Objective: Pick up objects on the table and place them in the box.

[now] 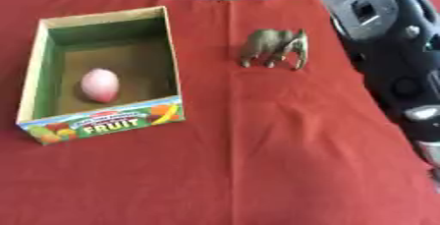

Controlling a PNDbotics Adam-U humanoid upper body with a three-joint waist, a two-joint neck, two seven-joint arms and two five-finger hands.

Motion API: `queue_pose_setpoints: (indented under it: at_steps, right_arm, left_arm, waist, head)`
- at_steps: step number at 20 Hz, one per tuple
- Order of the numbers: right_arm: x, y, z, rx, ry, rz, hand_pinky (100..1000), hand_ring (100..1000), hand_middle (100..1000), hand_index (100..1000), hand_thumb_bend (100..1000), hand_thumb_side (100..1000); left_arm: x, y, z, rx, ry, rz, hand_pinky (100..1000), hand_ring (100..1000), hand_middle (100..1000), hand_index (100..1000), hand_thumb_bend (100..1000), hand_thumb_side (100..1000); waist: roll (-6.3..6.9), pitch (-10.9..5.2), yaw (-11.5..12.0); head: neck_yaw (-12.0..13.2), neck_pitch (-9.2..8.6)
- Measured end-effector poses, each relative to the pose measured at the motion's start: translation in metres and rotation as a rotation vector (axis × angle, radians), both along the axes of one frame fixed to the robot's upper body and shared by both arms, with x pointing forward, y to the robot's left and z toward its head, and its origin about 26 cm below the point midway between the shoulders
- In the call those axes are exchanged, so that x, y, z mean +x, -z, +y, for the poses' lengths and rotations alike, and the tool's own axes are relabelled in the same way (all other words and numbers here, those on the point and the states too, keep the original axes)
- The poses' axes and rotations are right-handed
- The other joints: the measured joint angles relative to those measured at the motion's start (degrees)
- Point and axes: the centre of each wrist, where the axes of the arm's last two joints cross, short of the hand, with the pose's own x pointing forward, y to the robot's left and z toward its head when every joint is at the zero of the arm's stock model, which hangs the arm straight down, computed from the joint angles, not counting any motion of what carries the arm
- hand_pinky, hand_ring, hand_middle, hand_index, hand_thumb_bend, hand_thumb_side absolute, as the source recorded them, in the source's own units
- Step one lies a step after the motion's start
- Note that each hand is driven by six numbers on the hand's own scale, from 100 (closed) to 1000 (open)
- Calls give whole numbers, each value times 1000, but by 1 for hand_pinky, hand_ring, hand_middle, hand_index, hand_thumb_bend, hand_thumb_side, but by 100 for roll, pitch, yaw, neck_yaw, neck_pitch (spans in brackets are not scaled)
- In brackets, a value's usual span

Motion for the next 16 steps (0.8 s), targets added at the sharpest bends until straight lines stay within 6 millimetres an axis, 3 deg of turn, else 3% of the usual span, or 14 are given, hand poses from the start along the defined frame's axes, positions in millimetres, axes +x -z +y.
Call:
queue_pose_setpoints:
  at_steps: [8, 16]
  right_arm:
    - [-3, 11, -47, -73, 93, 64, 760, 924, 831, 937, 454, 719]
    - [1, 20, -79, -164, 142, 161, 776, 946, 868, 952, 542, 645]
  left_arm:
    - [0, 2, 1, -1, -9, 7, 742, 629, 734, 823, 101, 794]
    - [0, 2, 2, -4, -13, 10, 742, 628, 734, 823, 100, 798]
  waist:
    - [19, 4, -70]
    - [46, 110, -37]
  head:
    - [11, 30]
    - [12, -3]
